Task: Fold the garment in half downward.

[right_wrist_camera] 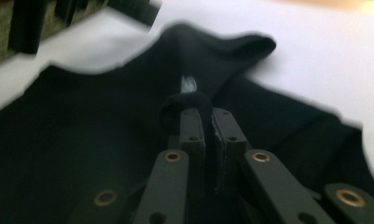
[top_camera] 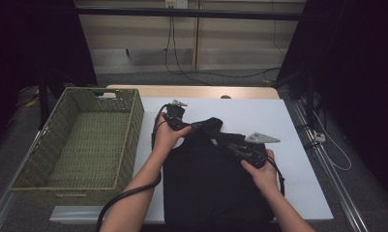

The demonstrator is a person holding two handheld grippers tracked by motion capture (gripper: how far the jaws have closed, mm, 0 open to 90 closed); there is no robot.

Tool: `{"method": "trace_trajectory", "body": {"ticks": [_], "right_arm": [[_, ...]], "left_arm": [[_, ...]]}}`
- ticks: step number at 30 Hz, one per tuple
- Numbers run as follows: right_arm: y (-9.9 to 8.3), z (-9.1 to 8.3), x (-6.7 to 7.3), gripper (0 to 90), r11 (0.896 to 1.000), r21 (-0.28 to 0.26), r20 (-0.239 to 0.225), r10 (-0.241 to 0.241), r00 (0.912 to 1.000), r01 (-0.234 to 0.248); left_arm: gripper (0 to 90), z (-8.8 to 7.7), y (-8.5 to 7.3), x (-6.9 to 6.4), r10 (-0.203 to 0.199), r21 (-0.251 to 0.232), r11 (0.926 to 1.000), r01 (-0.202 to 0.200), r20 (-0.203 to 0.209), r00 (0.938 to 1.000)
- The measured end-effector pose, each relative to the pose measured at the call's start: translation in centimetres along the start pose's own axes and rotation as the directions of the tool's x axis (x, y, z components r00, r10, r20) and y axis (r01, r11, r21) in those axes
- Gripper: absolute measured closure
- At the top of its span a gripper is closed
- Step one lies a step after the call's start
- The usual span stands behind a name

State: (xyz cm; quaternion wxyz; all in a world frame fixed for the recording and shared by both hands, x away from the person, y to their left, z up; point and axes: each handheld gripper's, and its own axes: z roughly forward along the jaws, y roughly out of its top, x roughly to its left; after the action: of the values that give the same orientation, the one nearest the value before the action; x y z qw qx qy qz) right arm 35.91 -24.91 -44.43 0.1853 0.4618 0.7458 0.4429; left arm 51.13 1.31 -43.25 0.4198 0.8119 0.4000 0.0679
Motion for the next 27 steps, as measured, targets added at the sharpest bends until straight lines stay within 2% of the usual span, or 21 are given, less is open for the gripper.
{"method": "trace_trajectory", "body": {"ticks": [3, 5, 7, 9, 10, 11, 12, 15, 16, 17, 19, 20, 21, 22, 23, 24, 25, 27], "right_arm": [[-1.1, 0.0, -0.1, 84.4, 0.999, 0.031, 0.001, 0.013, 0.9999, -0.013], [-1.4, 0.1, -0.3, 84.3, 0.999, 0.039, 0.002, 0.015, 0.9999, -0.015], [-1.4, 0.0, -0.3, 84.3, 0.999, 0.042, 0.001, 0.022, 0.9998, -0.022], [-1.4, 0.1, -0.2, 84.3, 0.999, 0.034, 0.000, 0.017, 0.9999, -0.017], [-1.4, 0.1, -0.2, 84.2, 0.999, 0.037, 0.003, 0.024, 0.9997, -0.024], [-1.4, 0.2, -0.1, 84.2, 0.999, 0.043, -0.002, 0.024, 0.9997, -0.024], [-1.4, 0.3, -0.1, 84.2, 0.999, 0.045, -0.002, 0.019, 0.9998, -0.019], [-1.3, 0.4, 0.0, 84.1, 0.999, 0.047, -0.001, 0.018, 0.9998, -0.018], [-1.3, 0.4, -0.1, 84.1, 0.999, 0.049, -0.003, 0.016, 0.9999, -0.016], [-1.3, 0.5, -0.1, 84.1, 0.999, 0.049, -0.002, 0.020, 0.9998, -0.020], [-1.3, 0.5, -0.2, 84.1, 0.998, 0.051, 0.001, 0.033, 0.9995, -0.033], [-1.3, 0.5, -0.2, 84.1, 0.998, 0.054, 0.002, 0.033, 0.9995, -0.033], [-1.3, 0.5, -0.2, 84.1, 0.998, 0.056, 0.001, 0.031, 0.9995, -0.031], [-1.2, 0.6, -0.2, 84.1, 0.998, 0.057, 0.002, 0.030, 0.9995, -0.030], [-1.2, 0.6, -0.2, 84.1, 0.998, 0.056, 0.004, 0.029, 0.9996, -0.029], [-1.2, 0.6, -0.2, 84.1, 0.998, 0.056, 0.007, 0.026, 0.9996, -0.026], [-1.2, 0.6, -0.2, 84.1, 0.998, 0.055, 0.009, 0.027, 0.9996, -0.027], [-1.2, 0.6, -0.3, 84.1, 0.998, 0.054, 0.012, 0.032, 0.9994, -0.032]], "left_arm": [[9.6, 1.1, 0.4, -0.3, 0.000, 0.007, 1.0000, 0.000, 0.008, 1.0000], [11.3, 1.7, 0.6, -0.4, 0.009, 0.019, 0.9998, -0.009, -0.005, 0.9999], [13.4, 2.3, 0.8, -0.4, 0.004, 0.024, 0.9997, -0.004, -0.014, 0.9999], [14.1, 2.8, 1.0, -0.3, 0.017, 0.029, 0.9995, -0.016, -0.016, 0.9997], [15.8, 3.0, 1.2, -0.2, 0.037, 0.035, 0.9987, -0.036, -0.022, 0.9991], [16.5, 3.3, 1.3, -0.2, 0.037, 0.043, 0.9984, -0.036, -0.022, 0.9991], [16.6, 3.6, 1.4, -0.2, 0.015, 0.035, 0.9993, -0.015, -0.017, 0.9997], [21.0, 4.3, 1.4, 0.0, 0.041, 0.050, 0.9980, -0.039, -0.032, 0.9987], [23.7, 4.6, 1.3, 0.2, 0.035, 0.057, 0.9978, -0.035, 0.008, 0.9994], [26.0, 4.9, 1.2, 0.0, 0.040, 0.056, 0.9977, -0.039, -0.021, 0.9990], [39.4, 5.0, 0.9, 0.0, 0.075, 0.064, 0.9953, -0.073, -0.032, 0.9967], [43.8, 5.0, 0.9, -0.1, 0.082, 0.064, 0.9948, -0.079, -0.050, 0.9954], [56.0, 4.8, 1.0, 0.0, 0.107, 0.079, 0.9916, -0.102, -0.054, 0.9928], [68.5, 4.6, 1.0, 0.0, 0.080, 0.085, 0.9934, -0.077, -0.036, 0.9961], [73.7, 4.6, 1.0, 0.0, 0.065, 0.087, 0.9942, -0.063, -0.015, 0.9978], [81.9, 4.4, 1.1, 0.0, 0.094, 0.103, 0.9907, -0.089, -0.041, 0.9947], [87.5, 4.2, 1.2, 0.0, 0.084, 0.095, 0.9922, -0.081, -0.027, 0.9961], [88.9, 3.5, 1.3, -0.2, 0.058, 0.078, 0.9953, -0.056, -0.020, 0.9981]]}}
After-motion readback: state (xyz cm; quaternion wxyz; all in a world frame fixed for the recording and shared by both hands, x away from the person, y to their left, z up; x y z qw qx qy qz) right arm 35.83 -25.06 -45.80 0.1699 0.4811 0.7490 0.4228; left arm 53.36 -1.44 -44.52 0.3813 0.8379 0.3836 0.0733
